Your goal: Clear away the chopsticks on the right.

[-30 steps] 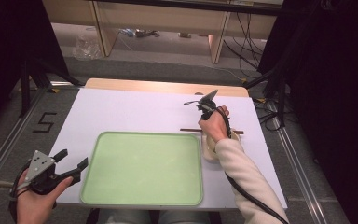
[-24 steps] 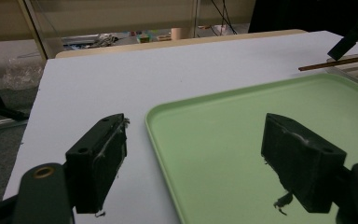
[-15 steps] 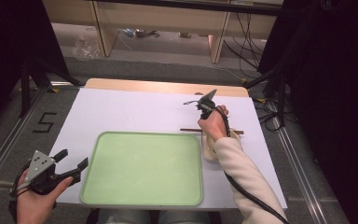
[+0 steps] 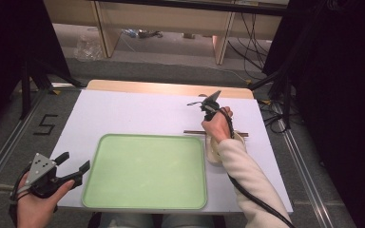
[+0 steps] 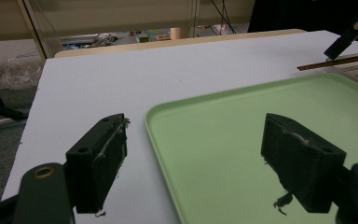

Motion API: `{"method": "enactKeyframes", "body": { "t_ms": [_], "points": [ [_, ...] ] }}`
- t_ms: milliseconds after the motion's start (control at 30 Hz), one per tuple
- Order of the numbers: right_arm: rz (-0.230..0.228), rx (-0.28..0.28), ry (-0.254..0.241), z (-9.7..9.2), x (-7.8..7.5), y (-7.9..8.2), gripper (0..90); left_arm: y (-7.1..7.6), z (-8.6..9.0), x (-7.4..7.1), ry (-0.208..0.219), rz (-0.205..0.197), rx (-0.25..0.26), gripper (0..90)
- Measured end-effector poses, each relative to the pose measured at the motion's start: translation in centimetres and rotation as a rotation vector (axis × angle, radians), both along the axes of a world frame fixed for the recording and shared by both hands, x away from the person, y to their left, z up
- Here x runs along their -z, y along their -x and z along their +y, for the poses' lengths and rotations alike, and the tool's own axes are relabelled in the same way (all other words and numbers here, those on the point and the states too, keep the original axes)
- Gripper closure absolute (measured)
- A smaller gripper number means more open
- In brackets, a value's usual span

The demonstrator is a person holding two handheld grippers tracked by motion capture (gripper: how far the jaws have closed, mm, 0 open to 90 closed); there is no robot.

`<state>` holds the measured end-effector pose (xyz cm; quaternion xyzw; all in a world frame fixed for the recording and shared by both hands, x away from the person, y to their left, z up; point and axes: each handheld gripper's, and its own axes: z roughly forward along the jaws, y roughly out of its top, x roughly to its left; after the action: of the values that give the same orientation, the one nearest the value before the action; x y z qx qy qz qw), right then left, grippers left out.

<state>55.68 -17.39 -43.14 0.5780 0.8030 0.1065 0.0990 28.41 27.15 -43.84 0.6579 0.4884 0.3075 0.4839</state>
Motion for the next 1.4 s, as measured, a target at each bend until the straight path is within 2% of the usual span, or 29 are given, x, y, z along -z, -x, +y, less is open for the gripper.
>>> {"method": "enactKeyframes", "body": {
  "t_ms": [33,67,133,167,200,267,300,333,367,400,467,500,533,600,633,700,767,800,933,1000,1067,1100,1133,1233,1267,1367,1400],
  "points": [
    [0.004,0.01,-0.004,0.06,-0.01,0.05,90.0,0.0,0.01,0.0,0.0,0.0,0.0,22.0],
    [0.026,0.007,-0.041,0.1,-0.18,0.14,90.0,0.0,0.0,0.01,0.001,0.0,-0.001,22.0],
    [0.023,0.01,-0.023,0.19,-0.26,0.23,90.0,0.0,0.0,0.01,0.0,0.001,-0.001,22.0],
    [-0.004,0.007,-0.003,0.22,-0.26,0.29,90.0,0.0,-0.01,0.01,0.0,0.0,-0.001,22.0],
    [-0.005,-0.005,-0.011,0.21,-0.38,0.33,90.0,0.0,-0.02,-0.01,0.0,-0.001,0.0,22.0],
    [0.01,0.027,-0.015,0.48,-0.53,0.57,90.0,0.01,-0.03,-0.01,-0.001,-0.002,0.0,22.0],
    [0.011,0.018,-0.011,0.44,-0.55,0.58,90.0,0.01,-0.03,-0.02,0.0,-0.001,0.0,22.1],
    [0.005,-0.024,-0.004,0.18,-0.51,0.46,90.0,0.01,-0.03,-0.01,-0.001,-0.001,0.0,22.1],
    [0.007,-0.026,-0.002,0.19,-0.5,0.46,90.0,0.0,-0.03,0.0,-0.001,-0.001,0.0,22.1],
    [0.023,0.026,-0.011,0.51,-0.54,0.67,90.0,0.0,-0.04,0.0,-0.001,0.0,0.0,22.1],
    [0.009,-0.008,-0.001,0.25,-0.36,0.49,90.0,0.01,-0.03,0.0,-0.001,0.0,0.0,22.1],
    [0.009,-0.008,-0.001,0.25,-0.36,0.49,90.0,0.01,-0.03,0.0,-0.001,0.0,0.0,22.1],
    [0.03,0.03,-0.01,0.5,-0.38,0.6,90.0,0.01,-0.01,-0.01,-0.001,-0.001,0.0,22.1],
    [0.037,0.022,-0.016,0.41,-0.32,0.57,90.0,0.0,-0.01,-0.01,-0.001,0.0,0.0,22.1],
    [0.043,-0.008,-0.012,0.2,-0.34,0.46,90.0,0.0,-0.04,0.01,0.0,0.001,-0.001,22.1],
    [0.054,0.0,-0.032,0.16,-0.23,0.4,90.0,0.0,-0.05,0.01,0.0,0.0,-0.001,22.1],
    [0.054,0.0,-0.03,0.15,-0.22,0.39,90.0,0.01,-0.05,0.0,0.0,0.0,-0.001,22.1],
    [0.033,0.019,-0.001,0.32,-0.19,0.49,90.0,0.01,-0.03,-0.01,-0.001,0.0,0.0,22.1],
    [0.034,0.015,0.006,0.35,-0.17,0.49,90.0,0.02,-0.03,-0.01,0.0,-0.001,0.0,22.1],
    [0.06,0.016,-0.018,0.41,-0.25,0.53,90.0,0.01,-0.04,-0.01,0.0,-0.001,0.0,22.1],
    [0.046,-0.004,-0.008,0.29,-0.16,0.45,90.0,0.01,-0.04,0.0,0.0,0.0,0.0,22.1],
    [0.038,0.019,0.006,0.49,-0.17,0.54,90.0,0.0,-0.05,0.0,0.0,0.0,0.0,22.2],
    [0.056,0.01,-0.01,0.37,-0.28,0.4,90.0,0.01,-0.04,-0.01,0.0,0.0,0.0,22.1],
    [0.028,0.011,0.009,0.39,-0.17,0.35,90.0,0.01,-0.02,-0.01,0.0,0.0,0.001,22.2],
    [0.036,0.03,0.006,0.58,-0.2,0.41,90.0,0.01,-0.02,0.0,-0.001,0.0,0.0,22.2],
    [0.02,0.003,0.012,0.33,-0.11,0.25,90.0,0.01,-0.03,0.0,-0.001,0.0,0.001,22.2],
    [0.022,0.021,0.017,0.36,-0.06,0.22,90.0,0.01,-0.03,0.0,0.0,0.0,0.001,22.2]
  ]
}}
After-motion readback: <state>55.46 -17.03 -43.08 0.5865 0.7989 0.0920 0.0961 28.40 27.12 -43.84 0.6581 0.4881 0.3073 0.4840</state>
